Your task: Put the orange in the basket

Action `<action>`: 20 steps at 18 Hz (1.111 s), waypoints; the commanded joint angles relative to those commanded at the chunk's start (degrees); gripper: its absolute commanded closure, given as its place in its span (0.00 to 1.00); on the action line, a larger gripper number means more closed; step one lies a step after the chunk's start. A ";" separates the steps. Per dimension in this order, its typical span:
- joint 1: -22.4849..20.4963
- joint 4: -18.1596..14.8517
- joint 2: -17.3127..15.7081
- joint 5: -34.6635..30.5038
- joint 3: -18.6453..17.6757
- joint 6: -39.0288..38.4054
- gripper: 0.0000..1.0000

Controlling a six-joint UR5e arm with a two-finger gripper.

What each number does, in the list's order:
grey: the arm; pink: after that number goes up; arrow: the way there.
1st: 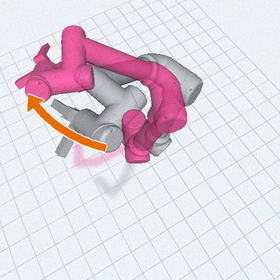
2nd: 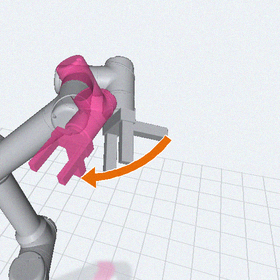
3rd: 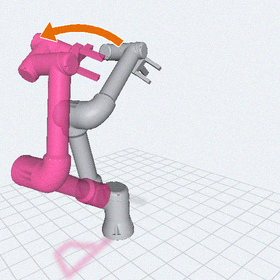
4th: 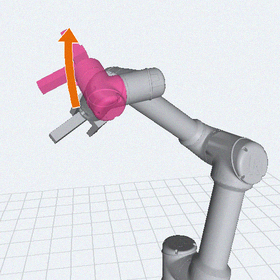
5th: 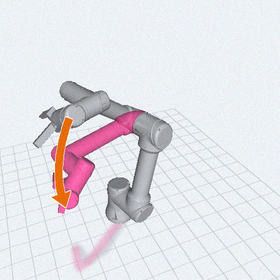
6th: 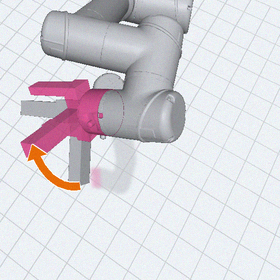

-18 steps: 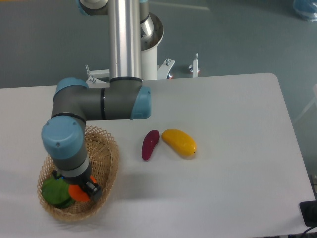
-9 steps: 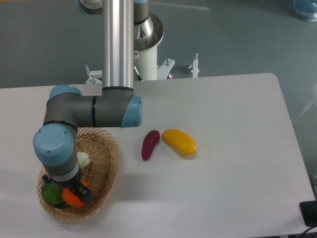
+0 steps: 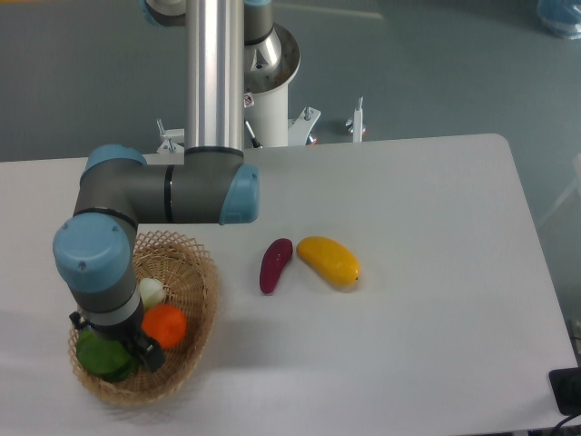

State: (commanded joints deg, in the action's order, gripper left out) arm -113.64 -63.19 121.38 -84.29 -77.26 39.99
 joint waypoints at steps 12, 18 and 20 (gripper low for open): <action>-17.13 1.23 -2.38 -0.97 0.00 4.65 0.00; -23.28 1.67 -2.90 -3.07 -0.70 10.70 0.00; -25.13 1.50 -2.82 -3.25 -1.14 13.43 0.00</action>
State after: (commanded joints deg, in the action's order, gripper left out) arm -138.77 -61.70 118.56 -87.54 -78.40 53.42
